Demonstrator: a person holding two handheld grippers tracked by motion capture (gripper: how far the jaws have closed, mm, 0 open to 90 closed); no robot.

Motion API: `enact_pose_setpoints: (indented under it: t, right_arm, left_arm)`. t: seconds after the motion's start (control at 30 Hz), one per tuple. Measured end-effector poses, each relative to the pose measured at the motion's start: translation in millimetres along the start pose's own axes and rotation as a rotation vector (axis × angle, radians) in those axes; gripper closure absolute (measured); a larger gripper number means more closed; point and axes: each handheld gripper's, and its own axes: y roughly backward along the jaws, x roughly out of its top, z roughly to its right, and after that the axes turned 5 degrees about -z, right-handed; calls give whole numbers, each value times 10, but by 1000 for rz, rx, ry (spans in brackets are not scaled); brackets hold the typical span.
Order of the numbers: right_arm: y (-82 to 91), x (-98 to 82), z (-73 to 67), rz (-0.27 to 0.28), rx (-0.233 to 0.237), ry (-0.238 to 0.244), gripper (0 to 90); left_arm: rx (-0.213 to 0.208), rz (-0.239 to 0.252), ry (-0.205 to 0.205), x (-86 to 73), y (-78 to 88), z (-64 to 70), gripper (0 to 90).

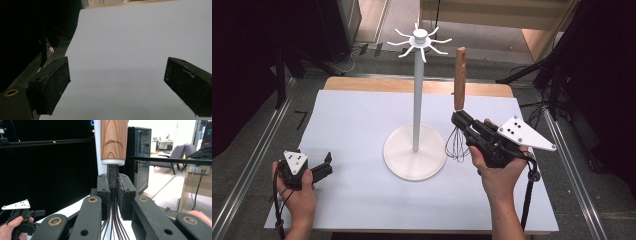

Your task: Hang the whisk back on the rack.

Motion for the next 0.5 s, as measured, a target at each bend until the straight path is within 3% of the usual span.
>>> enact_pose_setpoints:
  t: [0.5]
  right_arm:
    - [-82,11,-20,-8,26,-5,829]
  left_arm:
    - [-1,1,1,0,-1,1,75]
